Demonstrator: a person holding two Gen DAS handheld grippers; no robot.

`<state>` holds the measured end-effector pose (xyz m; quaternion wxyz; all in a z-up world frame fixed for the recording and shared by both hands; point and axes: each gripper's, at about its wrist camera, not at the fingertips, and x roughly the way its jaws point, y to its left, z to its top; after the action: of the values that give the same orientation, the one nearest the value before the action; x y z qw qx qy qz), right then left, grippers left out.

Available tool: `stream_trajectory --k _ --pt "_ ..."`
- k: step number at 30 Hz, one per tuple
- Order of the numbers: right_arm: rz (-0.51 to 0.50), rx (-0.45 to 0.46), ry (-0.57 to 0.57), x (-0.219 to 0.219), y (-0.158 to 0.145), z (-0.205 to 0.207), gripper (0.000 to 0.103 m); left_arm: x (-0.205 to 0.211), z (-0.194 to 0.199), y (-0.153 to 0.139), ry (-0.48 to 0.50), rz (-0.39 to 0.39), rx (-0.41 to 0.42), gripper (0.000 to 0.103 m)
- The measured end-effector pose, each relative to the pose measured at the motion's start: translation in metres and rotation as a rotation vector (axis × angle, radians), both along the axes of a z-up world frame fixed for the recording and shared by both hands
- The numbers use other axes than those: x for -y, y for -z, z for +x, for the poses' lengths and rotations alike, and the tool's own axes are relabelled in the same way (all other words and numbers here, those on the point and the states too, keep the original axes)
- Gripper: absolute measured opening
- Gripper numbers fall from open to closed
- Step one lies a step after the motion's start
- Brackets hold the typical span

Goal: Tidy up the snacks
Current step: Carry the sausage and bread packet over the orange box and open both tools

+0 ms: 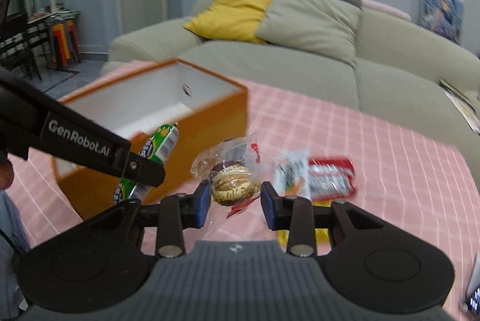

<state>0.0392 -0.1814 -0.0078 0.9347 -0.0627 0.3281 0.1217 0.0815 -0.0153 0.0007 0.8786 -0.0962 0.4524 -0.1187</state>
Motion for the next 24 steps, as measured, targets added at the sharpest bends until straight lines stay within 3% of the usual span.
stream_trajectory --k 6,11,24 --pt "-0.040 0.053 -0.149 -0.040 -0.026 0.027 0.033 -0.044 0.019 -0.022 -0.082 0.016 0.038 0.024" --pt "-0.094 0.057 -0.237 -0.074 -0.034 0.058 0.033 -0.067 0.044 -0.022 -0.119 0.037 0.024 0.024" --pt "-0.315 -0.089 -0.418 -0.131 0.006 0.132 0.033 -0.095 0.102 0.033 -0.142 0.085 -0.159 0.024"
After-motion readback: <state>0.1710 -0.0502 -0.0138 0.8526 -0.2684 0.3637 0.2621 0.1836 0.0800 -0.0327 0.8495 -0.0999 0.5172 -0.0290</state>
